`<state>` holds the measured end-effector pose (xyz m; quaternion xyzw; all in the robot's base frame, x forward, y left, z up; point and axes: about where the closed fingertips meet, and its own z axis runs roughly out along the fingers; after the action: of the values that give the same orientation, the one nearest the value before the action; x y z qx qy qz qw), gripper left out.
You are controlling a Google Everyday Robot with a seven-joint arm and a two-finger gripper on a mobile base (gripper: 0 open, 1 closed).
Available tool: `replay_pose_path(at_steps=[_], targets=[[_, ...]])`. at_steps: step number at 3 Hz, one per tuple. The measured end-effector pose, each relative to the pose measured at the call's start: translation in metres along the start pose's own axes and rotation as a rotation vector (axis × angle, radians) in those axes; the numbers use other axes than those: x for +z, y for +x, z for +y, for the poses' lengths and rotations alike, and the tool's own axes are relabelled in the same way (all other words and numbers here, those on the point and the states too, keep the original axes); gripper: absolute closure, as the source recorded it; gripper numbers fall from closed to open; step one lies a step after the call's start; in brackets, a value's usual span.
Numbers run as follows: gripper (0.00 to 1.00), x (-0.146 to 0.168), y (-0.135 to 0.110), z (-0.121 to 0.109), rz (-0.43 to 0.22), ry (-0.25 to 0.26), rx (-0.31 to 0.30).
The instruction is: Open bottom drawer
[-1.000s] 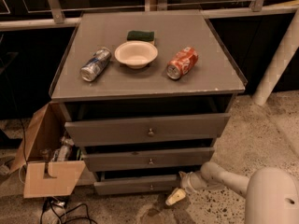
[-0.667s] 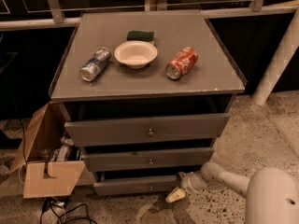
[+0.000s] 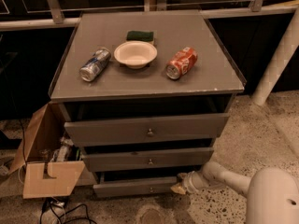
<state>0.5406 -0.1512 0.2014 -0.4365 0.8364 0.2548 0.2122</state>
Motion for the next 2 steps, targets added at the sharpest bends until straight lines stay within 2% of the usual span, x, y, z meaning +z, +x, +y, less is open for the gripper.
replay_pose_path(at_steps=[1,2], targets=[[0.89,0.0000,0.0000,0.0000,0.000,0.000,0.000],[1.00,0.0000,0.0000,0.0000,0.000,0.000,0.000]])
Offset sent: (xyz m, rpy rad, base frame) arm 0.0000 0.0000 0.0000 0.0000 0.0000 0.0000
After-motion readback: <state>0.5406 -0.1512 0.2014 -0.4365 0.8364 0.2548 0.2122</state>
